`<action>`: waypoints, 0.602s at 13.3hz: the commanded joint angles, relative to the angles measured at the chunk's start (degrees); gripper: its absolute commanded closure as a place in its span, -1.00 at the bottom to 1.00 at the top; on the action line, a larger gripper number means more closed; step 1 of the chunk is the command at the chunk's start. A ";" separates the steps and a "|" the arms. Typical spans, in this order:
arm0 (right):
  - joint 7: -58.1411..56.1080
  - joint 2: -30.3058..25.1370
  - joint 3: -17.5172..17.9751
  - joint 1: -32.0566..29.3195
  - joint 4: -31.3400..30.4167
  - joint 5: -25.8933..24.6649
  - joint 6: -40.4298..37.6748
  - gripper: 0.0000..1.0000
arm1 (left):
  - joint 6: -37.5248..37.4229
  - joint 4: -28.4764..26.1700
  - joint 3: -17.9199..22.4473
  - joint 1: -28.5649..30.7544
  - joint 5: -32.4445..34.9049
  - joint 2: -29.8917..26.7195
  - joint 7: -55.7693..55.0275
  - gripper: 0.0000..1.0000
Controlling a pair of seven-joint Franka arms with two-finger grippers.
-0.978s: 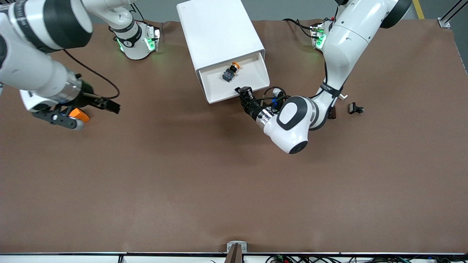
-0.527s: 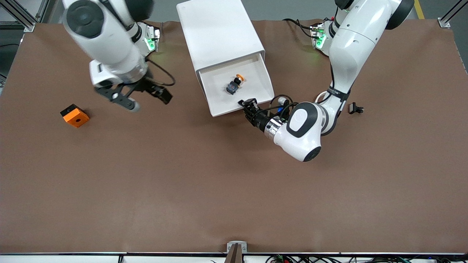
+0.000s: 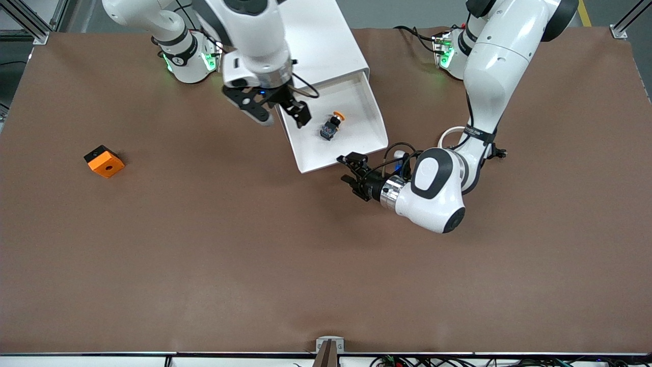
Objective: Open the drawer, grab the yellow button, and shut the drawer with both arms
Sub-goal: 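Reach the right gripper into the open drawer toward the orange-capped button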
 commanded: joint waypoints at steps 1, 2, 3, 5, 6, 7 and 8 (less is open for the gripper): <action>3.23 3.62 -0.89 2.87 1.75 -0.55 1.31 -1.00 | -0.62 5.33 0.56 0.25 5.12 1.42 0.34 -1.00; 4.10 4.68 -0.89 3.66 2.10 -0.90 1.84 -1.00 | -0.62 6.03 0.56 0.34 6.09 1.33 0.34 -1.00; 5.07 5.47 -0.89 4.28 2.19 -1.34 2.54 -1.00 | -0.62 6.65 0.56 0.95 6.28 1.33 0.34 -1.00; 5.69 6.53 -0.89 4.72 2.71 -1.43 3.34 -1.00 | -0.62 7.36 0.56 1.92 7.59 1.24 2.35 -1.00; 5.78 7.32 -0.89 4.99 3.50 -1.43 3.42 -1.00 | -0.62 7.36 0.65 2.71 8.73 0.98 4.80 -1.00; 5.78 8.46 -0.89 5.42 4.55 -1.43 3.43 -1.00 | -0.54 7.36 0.73 2.97 10.48 0.37 7.96 -1.00; 5.87 9.60 -0.89 5.43 5.87 -1.43 3.43 -1.00 | -0.53 7.36 0.99 3.59 12.15 0.28 11.64 -1.00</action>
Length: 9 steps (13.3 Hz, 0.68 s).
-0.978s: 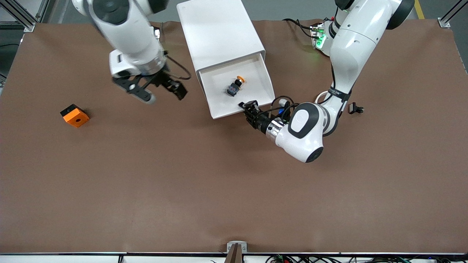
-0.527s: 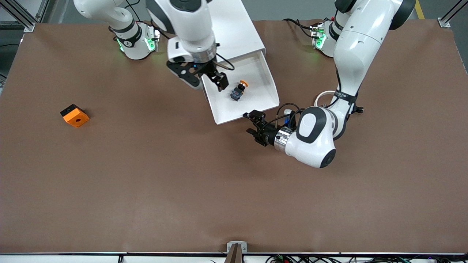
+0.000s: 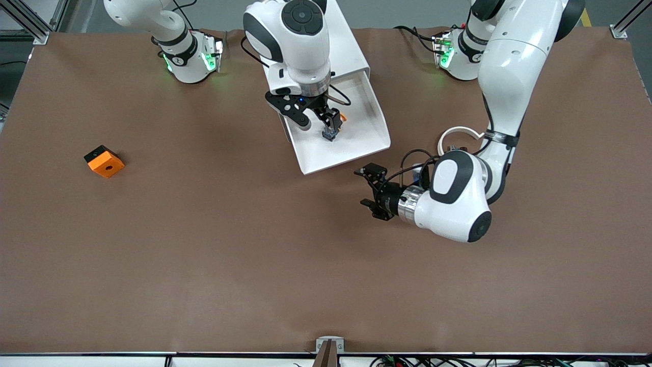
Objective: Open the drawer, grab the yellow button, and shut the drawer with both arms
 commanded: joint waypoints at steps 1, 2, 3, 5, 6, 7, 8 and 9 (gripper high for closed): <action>1.34 4.16 -0.75 1.22 4.99 -1.25 -0.59 -1.00 | -0.53 1.47 0.86 0.80 3.93 0.14 8.67 -1.00; 1.25 5.39 -0.75 1.40 5.78 -1.77 -0.59 -1.00 | -0.53 1.47 1.65 0.80 4.20 -0.21 11.84 -1.00; 0.56 6.45 -0.75 1.92 6.66 -3.00 -0.51 -1.00 | -0.53 1.56 2.96 0.63 4.99 -0.30 14.74 -1.00; 0.38 8.29 -0.75 2.10 7.98 -3.89 0.19 -1.00 | -0.53 1.99 3.50 0.19 9.19 -1.53 20.02 -1.00; 0.37 8.56 -0.75 2.10 7.99 -3.89 1.42 -1.00 | -0.53 1.82 3.24 -0.34 14.17 -3.53 20.82 -1.00; 0.37 8.74 -0.75 2.10 7.99 -3.80 2.30 -1.00 | -0.53 1.82 2.89 -1.65 21.01 -4.51 20.92 -1.00; 0.37 9.00 -0.75 2.10 7.99 -3.80 2.57 -1.00 | -0.53 1.82 2.89 -3.49 27.52 -5.30 21.01 -1.00; 0.37 9.18 -0.75 2.10 7.99 -3.71 2.57 -1.00 | -0.53 1.73 2.89 -5.07 32.37 -6.27 21.44 -1.00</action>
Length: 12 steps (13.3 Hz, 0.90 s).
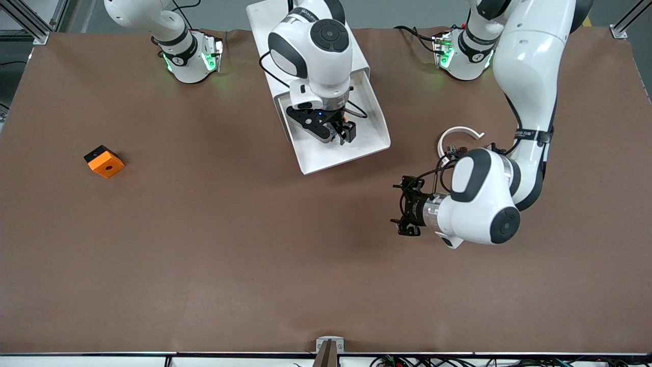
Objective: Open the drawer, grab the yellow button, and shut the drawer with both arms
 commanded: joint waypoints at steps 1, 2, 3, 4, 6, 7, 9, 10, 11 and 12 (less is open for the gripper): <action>0.17 0.96 -0.72 0.76 1.74 -0.63 -0.33 -1.00 | -0.45 -0.80 0.54 -4.75 10.58 -3.52 1.00 -1.00; 0.09 0.96 -0.72 0.76 1.74 -0.55 -0.33 -1.00 | -0.45 -0.89 0.54 -5.55 12.61 -3.96 1.52 -1.00; -0.09 0.96 -0.72 0.76 1.74 -0.46 -0.33 -1.00 | -0.36 -0.98 0.19 -5.91 14.89 -4.66 3.44 -1.00; -0.79 0.96 -0.72 0.84 1.74 -0.37 -0.33 -1.00 | -0.36 -1.07 -0.51 -6.08 16.57 -5.63 6.77 -1.00; -2.20 0.96 -0.72 1.28 1.74 -0.37 -0.42 -1.00 | -0.36 -1.24 -1.57 -5.65 16.76 -7.30 17.47 -1.00; -2.20 1.22 -0.72 1.37 1.74 -0.37 -0.42 -1.00 | -0.36 -1.85 -1.66 -5.65 16.67 -8.09 22.48 -1.00; -2.46 1.39 -0.72 1.46 1.74 -0.37 -0.42 -1.00 | -0.36 -2.73 -1.66 -5.82 16.76 -8.71 28.66 -1.00; -2.55 1.40 -0.72 1.37 1.74 -0.28 -0.51 -1.00 | -0.01 -3.17 -1.75 -5.91 16.85 -8.89 30.86 -1.00; -2.90 1.40 -0.63 1.37 1.74 -0.19 -0.68 -1.00 | 0.42 -3.79 -1.75 -6.00 16.85 -8.98 33.67 -1.00; -4.03 1.40 -0.63 1.46 1.74 -0.02 -0.68 -1.00 | 0.78 -4.40 -2.27 -5.91 16.85 -9.06 35.78 -1.00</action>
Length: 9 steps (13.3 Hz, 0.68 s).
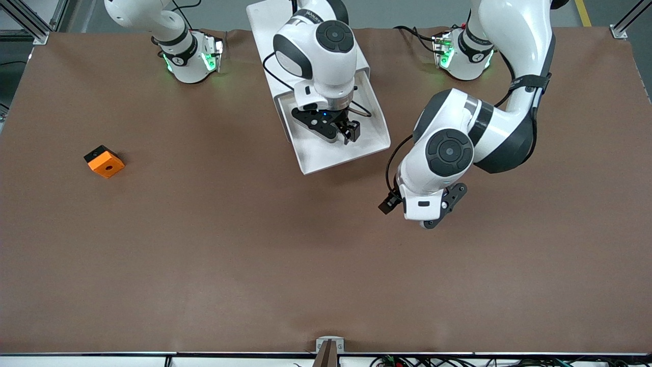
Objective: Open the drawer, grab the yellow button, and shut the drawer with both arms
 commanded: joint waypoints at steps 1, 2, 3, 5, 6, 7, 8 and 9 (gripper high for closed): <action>-2.37 0.65 -0.60 0.64 1.26 0.16 -0.70 -0.94 | 1.22 -3.48 -2.04 0.40 1.85 -1.67 5.42 -1.00; -2.72 0.65 -0.60 0.64 1.26 0.25 -0.79 -0.66 | 2.00 -4.62 -2.48 0.32 2.55 -1.67 6.22 -1.00; -3.08 0.65 -0.60 0.56 1.26 0.33 -0.79 -0.13 | 3.05 -5.94 -3.27 0.23 3.00 -1.67 7.01 -1.00; -4.05 0.65 -0.60 0.55 1.26 0.42 -0.79 0.99 | 5.25 -7.88 -4.41 0.41 3.70 -1.67 7.36 -1.00; -4.13 0.65 -0.60 0.55 1.26 0.42 -0.79 1.00 | 6.13 -8.58 -4.51 0.41 3.70 -1.75 7.54 -1.00; -4.13 0.74 -0.60 0.64 1.26 0.33 -0.70 1.00 | 7.01 -9.54 -4.94 0.49 3.70 -1.84 7.72 -1.00; -4.13 0.74 -0.60 0.64 1.26 0.42 -0.79 1.00 | 8.59 -11.03 -5.38 0.75 3.70 -2.37 8.33 -1.00; -4.13 0.65 -0.60 0.64 1.26 0.33 -0.79 1.00 | 10.86 -13.31 -5.47 1.02 3.70 -3.50 9.29 -1.00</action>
